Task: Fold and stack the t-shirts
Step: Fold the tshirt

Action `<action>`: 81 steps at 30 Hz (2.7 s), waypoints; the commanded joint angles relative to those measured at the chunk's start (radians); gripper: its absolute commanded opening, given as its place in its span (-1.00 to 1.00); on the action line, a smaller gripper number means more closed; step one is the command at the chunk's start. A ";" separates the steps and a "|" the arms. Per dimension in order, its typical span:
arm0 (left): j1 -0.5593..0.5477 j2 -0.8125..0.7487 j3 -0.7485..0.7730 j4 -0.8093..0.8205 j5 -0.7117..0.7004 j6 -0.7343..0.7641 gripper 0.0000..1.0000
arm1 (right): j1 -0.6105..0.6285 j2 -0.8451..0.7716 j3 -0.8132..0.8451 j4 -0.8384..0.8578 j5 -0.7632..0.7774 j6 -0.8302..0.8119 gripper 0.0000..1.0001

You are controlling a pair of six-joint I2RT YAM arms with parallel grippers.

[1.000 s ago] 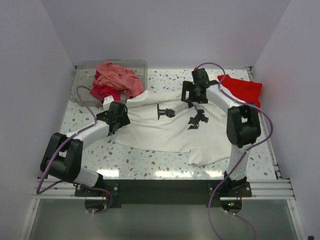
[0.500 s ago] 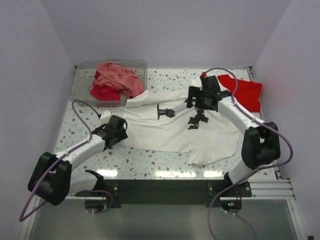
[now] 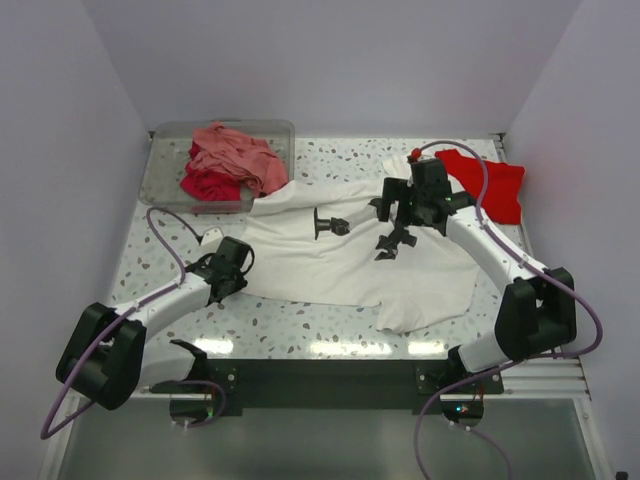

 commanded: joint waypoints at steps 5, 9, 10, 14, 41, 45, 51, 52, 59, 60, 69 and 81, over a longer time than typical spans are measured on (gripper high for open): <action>-0.001 -0.037 -0.012 0.015 -0.004 -0.015 -0.49 | -0.003 -0.057 -0.027 -0.015 0.017 -0.011 0.96; -0.001 -0.066 -0.011 0.004 -0.006 -0.011 -0.51 | -0.003 -0.084 -0.042 -0.036 0.029 -0.014 0.96; -0.001 -0.071 -0.006 -0.004 -0.007 -0.009 -0.51 | -0.003 -0.093 -0.048 -0.047 0.035 -0.016 0.96; -0.003 -0.090 0.001 -0.014 -0.004 0.003 -0.51 | -0.003 -0.156 -0.099 -0.073 0.058 -0.019 0.96; 0.032 -0.088 0.123 0.019 -0.013 0.145 -1.00 | -0.001 -0.032 -0.292 -0.046 0.038 0.087 0.97; 0.061 -0.048 0.144 0.056 -0.018 0.166 -1.00 | -0.003 0.041 -0.274 -0.030 0.047 0.095 0.96; 0.114 0.018 0.193 0.122 -0.006 0.202 -1.00 | -0.003 0.165 -0.206 -0.015 0.058 0.102 0.96; 0.123 0.027 0.199 0.131 0.000 0.208 -1.00 | -0.003 0.182 -0.194 -0.015 0.056 0.102 0.96; 0.242 0.137 0.253 0.211 0.080 0.242 -1.00 | -0.003 0.357 0.016 -0.018 0.046 0.095 0.94; 0.258 0.151 0.267 0.232 0.094 0.247 -1.00 | -0.003 0.376 0.047 -0.021 0.044 0.089 0.94; 0.264 0.216 0.337 0.262 0.183 0.290 -1.00 | 0.026 0.286 0.207 -0.110 0.107 0.053 0.88; 0.264 0.196 0.340 0.252 0.231 0.331 -1.00 | 0.062 -0.185 -0.223 -0.207 0.179 0.151 0.74</action>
